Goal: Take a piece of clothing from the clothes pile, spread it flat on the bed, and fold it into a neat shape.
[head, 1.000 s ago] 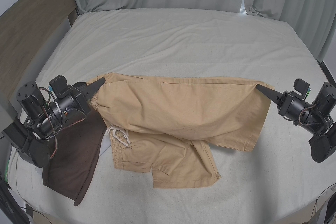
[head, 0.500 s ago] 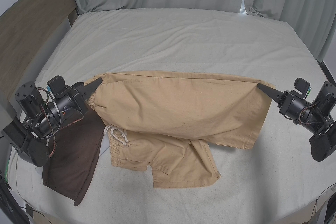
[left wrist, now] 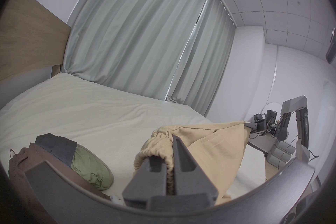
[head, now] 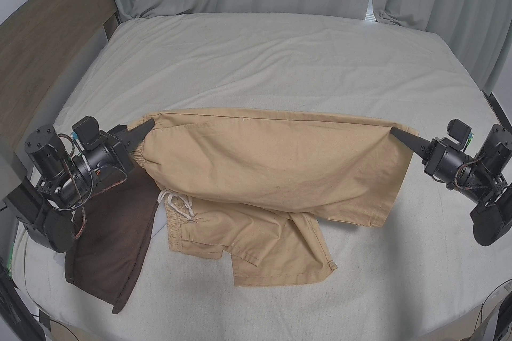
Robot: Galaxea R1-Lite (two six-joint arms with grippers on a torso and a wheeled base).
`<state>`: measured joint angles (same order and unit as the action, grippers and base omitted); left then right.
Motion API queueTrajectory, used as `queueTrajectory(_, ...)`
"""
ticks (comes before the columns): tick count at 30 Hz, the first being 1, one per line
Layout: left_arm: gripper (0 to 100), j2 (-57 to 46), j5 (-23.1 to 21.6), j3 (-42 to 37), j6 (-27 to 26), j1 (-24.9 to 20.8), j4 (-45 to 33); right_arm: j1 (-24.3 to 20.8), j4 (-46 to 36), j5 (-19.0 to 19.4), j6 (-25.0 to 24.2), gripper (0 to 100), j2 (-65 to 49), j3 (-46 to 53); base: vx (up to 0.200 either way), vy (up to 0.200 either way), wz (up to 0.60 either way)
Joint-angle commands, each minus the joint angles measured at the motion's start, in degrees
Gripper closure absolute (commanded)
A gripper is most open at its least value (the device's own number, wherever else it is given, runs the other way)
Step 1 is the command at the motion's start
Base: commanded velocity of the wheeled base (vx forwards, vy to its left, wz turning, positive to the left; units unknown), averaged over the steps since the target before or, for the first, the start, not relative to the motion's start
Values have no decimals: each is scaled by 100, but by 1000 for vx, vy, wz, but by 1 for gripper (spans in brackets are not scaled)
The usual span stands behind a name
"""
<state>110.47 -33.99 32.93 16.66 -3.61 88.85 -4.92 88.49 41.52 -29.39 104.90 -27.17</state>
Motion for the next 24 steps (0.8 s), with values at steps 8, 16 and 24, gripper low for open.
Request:
queueTrajectory(8, 100, 133, 50, 30, 30, -17, 1, -44, -7, -12, 12, 100, 373, -227, 0, 0, 0)
queueTrajectory(16, 100, 625, 243, 566, 30, -26, 1, -26, -7, -21, 4, 100, 962, -816, 0, 0, 0)
queueTrajectory(24, 100, 1258, 648, 1348, 47, -79, 1, 9, -7, -30, -23, 100, 1577, -1625, 0, 0, 0)
